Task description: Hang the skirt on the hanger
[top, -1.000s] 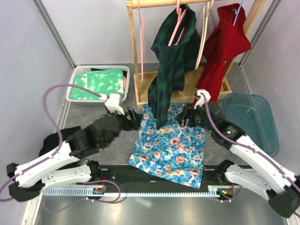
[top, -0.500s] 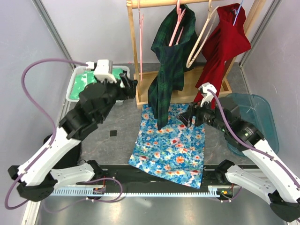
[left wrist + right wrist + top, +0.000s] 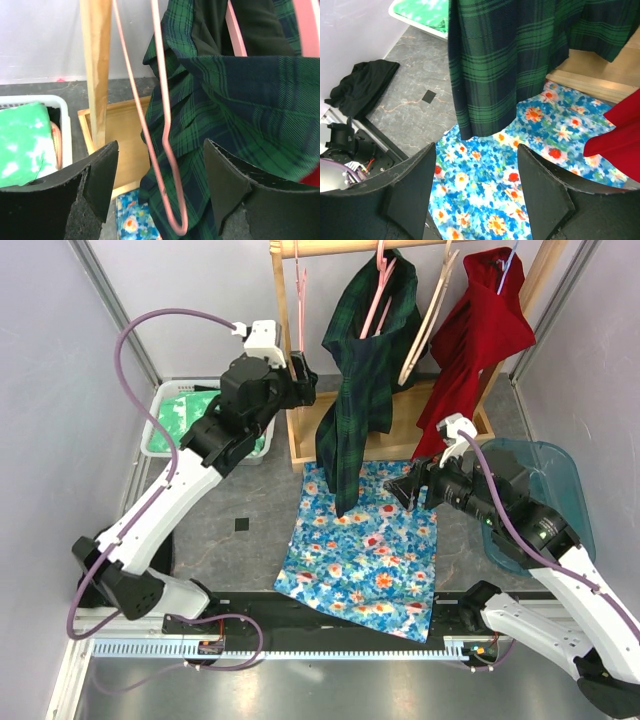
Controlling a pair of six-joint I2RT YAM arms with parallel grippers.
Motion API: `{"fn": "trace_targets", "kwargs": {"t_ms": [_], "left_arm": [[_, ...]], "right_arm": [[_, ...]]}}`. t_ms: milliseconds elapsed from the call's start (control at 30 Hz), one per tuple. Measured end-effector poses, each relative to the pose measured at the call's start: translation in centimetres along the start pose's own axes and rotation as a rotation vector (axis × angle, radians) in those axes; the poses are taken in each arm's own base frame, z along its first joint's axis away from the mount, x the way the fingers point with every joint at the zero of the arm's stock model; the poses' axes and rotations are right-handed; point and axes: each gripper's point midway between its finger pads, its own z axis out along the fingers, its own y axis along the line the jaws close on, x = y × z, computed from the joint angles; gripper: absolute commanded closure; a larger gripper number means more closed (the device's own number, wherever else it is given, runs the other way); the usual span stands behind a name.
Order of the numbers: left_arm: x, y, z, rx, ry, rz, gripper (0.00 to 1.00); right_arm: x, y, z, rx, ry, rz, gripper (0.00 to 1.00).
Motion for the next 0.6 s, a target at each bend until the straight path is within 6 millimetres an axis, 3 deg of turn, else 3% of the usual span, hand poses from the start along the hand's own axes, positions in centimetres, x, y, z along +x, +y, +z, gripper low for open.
{"fn": "trace_targets", "kwargs": {"t_ms": [67, 167, 200, 267, 333, 600], "left_arm": [[0.5, -0.2, 0.8, 0.003, 0.012, 0.007, 0.33], [1.2, -0.5, 1.7, 0.008, 0.029, 0.020, 0.50], [1.4, -0.5, 2.0, 0.007, 0.034, 0.025, 0.64], [1.8, -0.5, 2.3, 0.003, 0.043, 0.029, 0.76], [2.1, -0.4, 2.5, 0.001, 0.049, 0.037, 0.98], [1.0, -0.4, 2.2, 0.005, 0.033, 0.065, 0.98]], "right_arm": [[0.1, -0.2, 0.0, 0.012, 0.002, 0.000, 0.28], [0.1, -0.6, -0.1, 0.032, 0.001, -0.001, 0.28], [0.1, -0.7, -0.1, 0.037, 0.001, -0.003, 0.28], [0.1, -0.9, -0.2, 0.047, -0.002, -0.005, 0.28], [0.0, -1.1, -0.3, 0.059, -0.006, -0.007, 0.28], [-0.2, -1.9, -0.8, 0.107, -0.021, -0.007, 0.28]]}}
